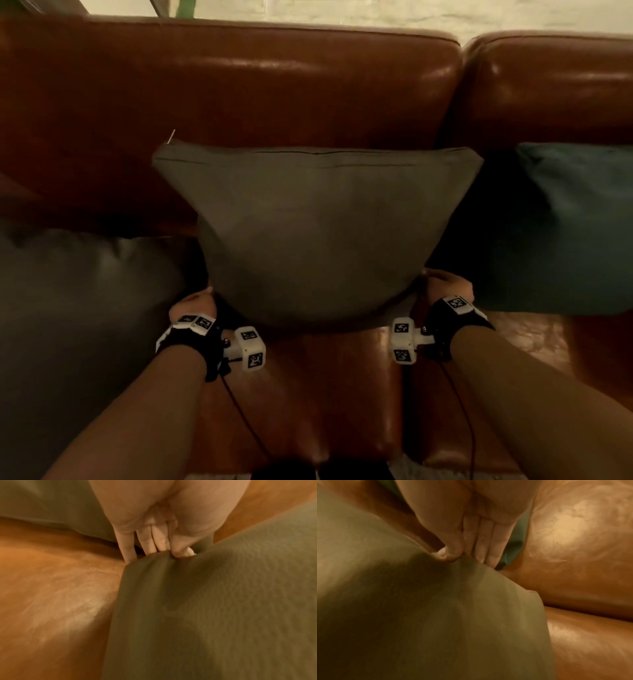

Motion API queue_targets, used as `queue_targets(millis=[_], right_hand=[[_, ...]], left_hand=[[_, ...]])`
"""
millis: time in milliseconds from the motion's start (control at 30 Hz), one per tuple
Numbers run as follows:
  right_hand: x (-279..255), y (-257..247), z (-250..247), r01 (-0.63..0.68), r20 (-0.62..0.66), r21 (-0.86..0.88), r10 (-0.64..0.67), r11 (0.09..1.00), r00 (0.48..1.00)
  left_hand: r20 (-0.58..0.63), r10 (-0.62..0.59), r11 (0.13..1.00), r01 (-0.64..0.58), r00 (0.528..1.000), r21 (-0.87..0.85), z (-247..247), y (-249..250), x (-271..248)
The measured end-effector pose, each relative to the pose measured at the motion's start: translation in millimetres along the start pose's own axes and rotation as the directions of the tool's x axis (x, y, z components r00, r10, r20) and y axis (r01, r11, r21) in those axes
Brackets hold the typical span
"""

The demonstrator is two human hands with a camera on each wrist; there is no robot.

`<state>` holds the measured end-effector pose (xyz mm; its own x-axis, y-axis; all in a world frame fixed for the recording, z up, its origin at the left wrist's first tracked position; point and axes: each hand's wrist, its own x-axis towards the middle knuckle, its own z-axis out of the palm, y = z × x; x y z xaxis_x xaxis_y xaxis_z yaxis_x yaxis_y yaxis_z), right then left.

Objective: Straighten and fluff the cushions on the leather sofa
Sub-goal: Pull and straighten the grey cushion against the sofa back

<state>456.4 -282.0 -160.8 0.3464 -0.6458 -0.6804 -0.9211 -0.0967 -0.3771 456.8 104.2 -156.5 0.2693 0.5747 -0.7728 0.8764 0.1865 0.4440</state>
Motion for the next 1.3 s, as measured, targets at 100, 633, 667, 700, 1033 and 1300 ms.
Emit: queue_targets(millis=[100,633,667,700,1033,1300], right_hand=[[-5.9,0.1,-2.7,0.019,0.062,0.094,-0.025,0.995,0.998],[1.9,54.5,17.2,0.063,0.051,-0.074,-0.060,0.995,0.997],[-3.9,51.7,15.8,0.102,0.046,-0.090,-0.098,0.991,0.994],[-16.3,45.4,11.0,0.140,0.026,-0.100,-0.138,0.985,0.990],[-169.2,-59.7,5.5,0.961,0.096,-0.245,-0.983,0.129,0.157],[-86.8,-116.1,-2.8,0.712,0.311,-0.702,-0.904,-0.012,0.292]], left_hand=[[-0.033,-0.010,0.999,0.009,0.999,-0.032,-0.2,-6.9,12.0],[-0.157,0.209,0.969,-0.184,0.965,0.164,-9.4,-32.0,12.7],[-0.159,0.232,0.960,-0.199,0.960,0.199,-6.9,-29.0,6.5],[-0.159,0.273,0.942,-0.230,0.949,0.245,-4.5,-25.0,-3.6],[0.302,0.953,-0.106,-0.906,0.025,0.410,16.7,55.5,-165.1],[0.587,0.804,-0.368,-0.695,0.097,0.618,26.5,123.9,-79.1]])
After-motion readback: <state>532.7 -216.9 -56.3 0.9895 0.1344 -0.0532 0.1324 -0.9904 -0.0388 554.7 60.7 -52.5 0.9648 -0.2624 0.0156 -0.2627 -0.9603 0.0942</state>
